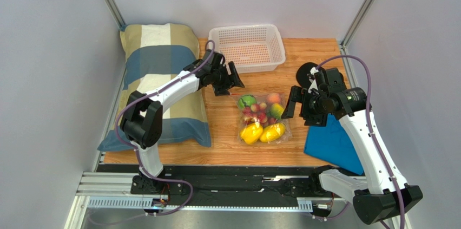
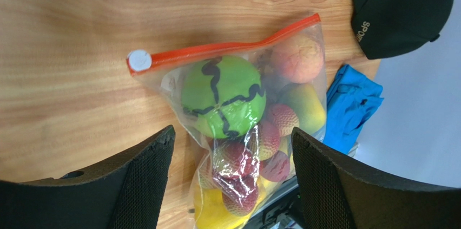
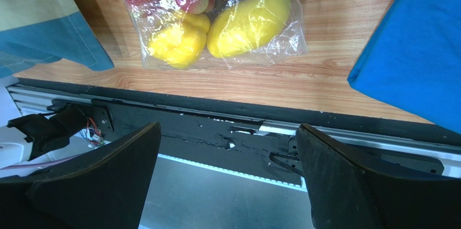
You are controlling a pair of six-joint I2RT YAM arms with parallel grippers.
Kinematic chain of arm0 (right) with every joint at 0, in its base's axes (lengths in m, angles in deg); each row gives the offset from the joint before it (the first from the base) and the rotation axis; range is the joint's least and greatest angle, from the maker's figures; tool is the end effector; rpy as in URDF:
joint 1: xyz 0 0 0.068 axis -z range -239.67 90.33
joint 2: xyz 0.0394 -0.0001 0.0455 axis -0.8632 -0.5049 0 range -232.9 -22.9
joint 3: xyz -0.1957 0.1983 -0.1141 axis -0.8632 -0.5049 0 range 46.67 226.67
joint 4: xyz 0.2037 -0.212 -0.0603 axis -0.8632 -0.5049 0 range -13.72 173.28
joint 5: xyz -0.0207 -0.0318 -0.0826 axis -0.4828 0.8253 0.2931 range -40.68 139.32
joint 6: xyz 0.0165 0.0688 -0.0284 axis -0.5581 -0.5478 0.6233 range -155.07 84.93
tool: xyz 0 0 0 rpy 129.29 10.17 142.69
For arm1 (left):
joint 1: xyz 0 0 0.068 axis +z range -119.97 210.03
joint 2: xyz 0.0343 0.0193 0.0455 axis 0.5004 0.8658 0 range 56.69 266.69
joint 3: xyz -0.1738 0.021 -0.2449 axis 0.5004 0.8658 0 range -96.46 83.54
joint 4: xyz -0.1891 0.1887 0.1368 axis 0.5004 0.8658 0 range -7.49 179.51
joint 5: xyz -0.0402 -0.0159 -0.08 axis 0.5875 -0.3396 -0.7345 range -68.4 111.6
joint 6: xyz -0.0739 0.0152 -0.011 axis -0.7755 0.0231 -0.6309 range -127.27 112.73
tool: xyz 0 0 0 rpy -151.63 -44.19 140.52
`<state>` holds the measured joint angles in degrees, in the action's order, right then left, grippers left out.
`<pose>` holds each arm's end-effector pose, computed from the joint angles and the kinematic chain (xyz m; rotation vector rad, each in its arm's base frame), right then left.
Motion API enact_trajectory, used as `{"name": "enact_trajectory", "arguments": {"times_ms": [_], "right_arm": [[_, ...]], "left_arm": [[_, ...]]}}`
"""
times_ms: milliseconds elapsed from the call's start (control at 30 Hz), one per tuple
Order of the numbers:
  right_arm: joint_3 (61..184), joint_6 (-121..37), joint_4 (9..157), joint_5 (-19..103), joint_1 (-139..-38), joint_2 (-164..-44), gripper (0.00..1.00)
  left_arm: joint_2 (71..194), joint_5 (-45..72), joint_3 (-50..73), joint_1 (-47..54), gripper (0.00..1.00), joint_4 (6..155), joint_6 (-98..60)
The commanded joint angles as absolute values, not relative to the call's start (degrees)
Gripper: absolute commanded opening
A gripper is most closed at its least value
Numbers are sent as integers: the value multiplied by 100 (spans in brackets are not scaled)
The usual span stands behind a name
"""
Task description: Open the zip-top bag and remove the fake food
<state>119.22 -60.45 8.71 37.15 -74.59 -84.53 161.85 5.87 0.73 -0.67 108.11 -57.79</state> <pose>0.2003 0.0674 0.3616 0.1820 2.7347 0.4951 0.3996 -0.2577 0.2420 -0.3119 2.5885 -0.9240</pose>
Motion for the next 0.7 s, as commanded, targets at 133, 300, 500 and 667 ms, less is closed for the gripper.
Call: {"name": "enact_trajectory", "arguments": {"times_ms": [133,300,500,667], "right_arm": [[11821,-5695,857,3657,-7444,-8337,100],[11786,-5634,848,3648,-7444,-8302,100],[11690,-5546,831,3710,-7444,-8267,100],[11619,-5589,927,3631,-7444,-8285,100]], "left_arm": [[16101,963,734,-38,79,9974,-7011],[16075,1202,962,41,81,9807,-7529],[16426,824,1138,129,80,9429,-8013],[16611,692,1226,129,67,9033,-8180]]}}
